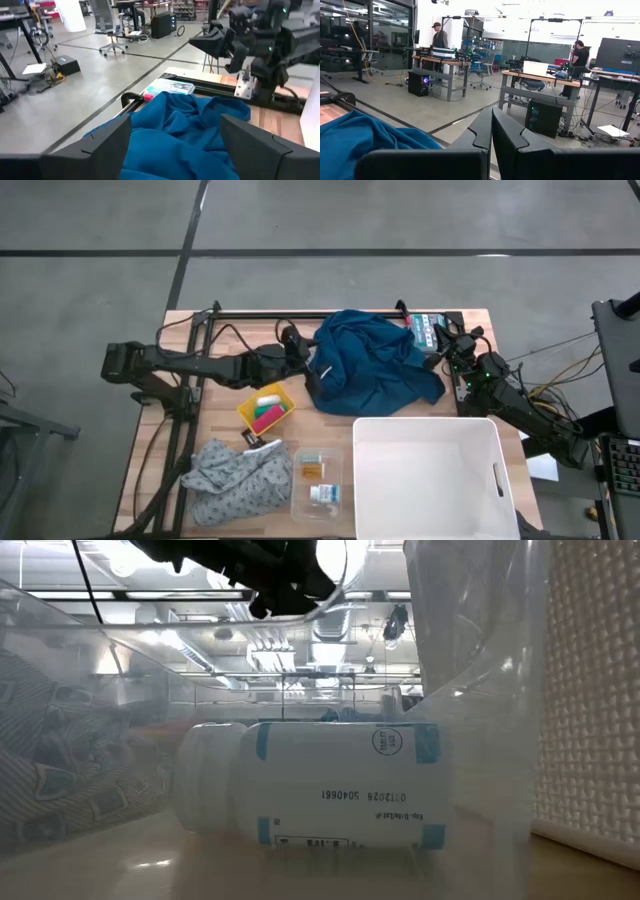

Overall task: Pick & Place Medicine items
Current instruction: Put the blue patient gown into the white laundry bin

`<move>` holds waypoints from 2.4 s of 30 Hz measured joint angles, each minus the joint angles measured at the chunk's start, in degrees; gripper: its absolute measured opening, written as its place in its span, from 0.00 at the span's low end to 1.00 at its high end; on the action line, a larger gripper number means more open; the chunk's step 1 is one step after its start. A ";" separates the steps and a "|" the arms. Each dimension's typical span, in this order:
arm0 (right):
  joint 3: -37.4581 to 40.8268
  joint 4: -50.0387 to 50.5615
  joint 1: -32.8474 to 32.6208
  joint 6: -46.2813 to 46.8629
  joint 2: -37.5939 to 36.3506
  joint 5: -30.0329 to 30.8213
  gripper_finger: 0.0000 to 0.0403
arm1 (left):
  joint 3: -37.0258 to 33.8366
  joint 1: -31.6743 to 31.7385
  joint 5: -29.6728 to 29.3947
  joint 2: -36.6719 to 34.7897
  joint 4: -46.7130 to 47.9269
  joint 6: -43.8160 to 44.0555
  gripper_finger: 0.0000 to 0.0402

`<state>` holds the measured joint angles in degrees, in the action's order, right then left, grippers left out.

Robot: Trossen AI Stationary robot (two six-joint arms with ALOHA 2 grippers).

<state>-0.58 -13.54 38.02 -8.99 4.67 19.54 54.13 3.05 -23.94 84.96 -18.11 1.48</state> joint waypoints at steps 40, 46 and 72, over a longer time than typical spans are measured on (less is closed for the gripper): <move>0.00 0.00 0.00 0.00 -0.02 0.01 0.02 | -0.04 6.04 18.78 0.12 12.08 -24.78 0.76; 0.00 0.00 0.02 0.00 0.00 0.01 0.02 | 0.86 12.35 28.30 0.10 12.53 -24.35 0.76; 0.00 0.00 0.02 0.00 0.00 0.00 0.02 | 3.93 14.73 32.98 0.12 22.27 -27.47 0.76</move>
<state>-0.58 -13.54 38.04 -8.99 4.67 19.53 58.06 17.78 9.03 85.08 4.16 -25.99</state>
